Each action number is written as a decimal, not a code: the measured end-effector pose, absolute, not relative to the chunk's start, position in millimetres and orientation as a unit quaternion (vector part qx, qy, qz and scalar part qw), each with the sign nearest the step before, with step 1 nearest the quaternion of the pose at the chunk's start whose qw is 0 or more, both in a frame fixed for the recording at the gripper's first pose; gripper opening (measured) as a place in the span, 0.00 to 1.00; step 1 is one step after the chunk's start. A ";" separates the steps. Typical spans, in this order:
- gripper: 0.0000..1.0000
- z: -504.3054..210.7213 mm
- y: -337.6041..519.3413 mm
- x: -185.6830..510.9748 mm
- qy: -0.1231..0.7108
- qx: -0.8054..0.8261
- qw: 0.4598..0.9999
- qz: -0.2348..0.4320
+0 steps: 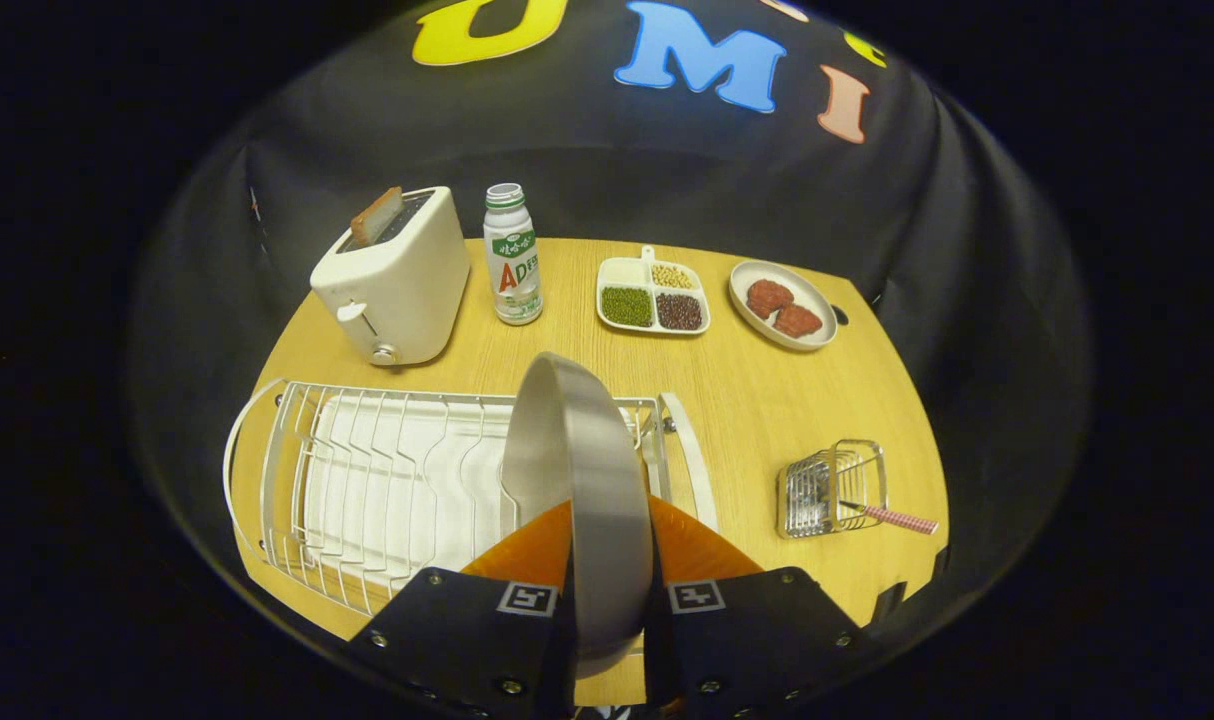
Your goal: Take the plate from the dish rack, then take the spoon from the basket and place it into the plate.
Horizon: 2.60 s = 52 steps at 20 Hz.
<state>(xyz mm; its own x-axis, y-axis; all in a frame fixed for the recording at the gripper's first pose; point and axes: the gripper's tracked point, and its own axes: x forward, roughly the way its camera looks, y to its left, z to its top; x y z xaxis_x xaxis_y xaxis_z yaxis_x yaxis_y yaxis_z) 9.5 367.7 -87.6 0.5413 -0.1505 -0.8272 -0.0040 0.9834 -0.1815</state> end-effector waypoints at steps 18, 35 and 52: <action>0.26 10.8 304.1 -10.0 0.421 -0.097 0.902 0.023; 0.26 -21.4 150.5 -98.8 0.442 -0.043 0.896 0.029; 0.26 -126.0 159.6 -153.0 0.461 0.113 0.873 0.114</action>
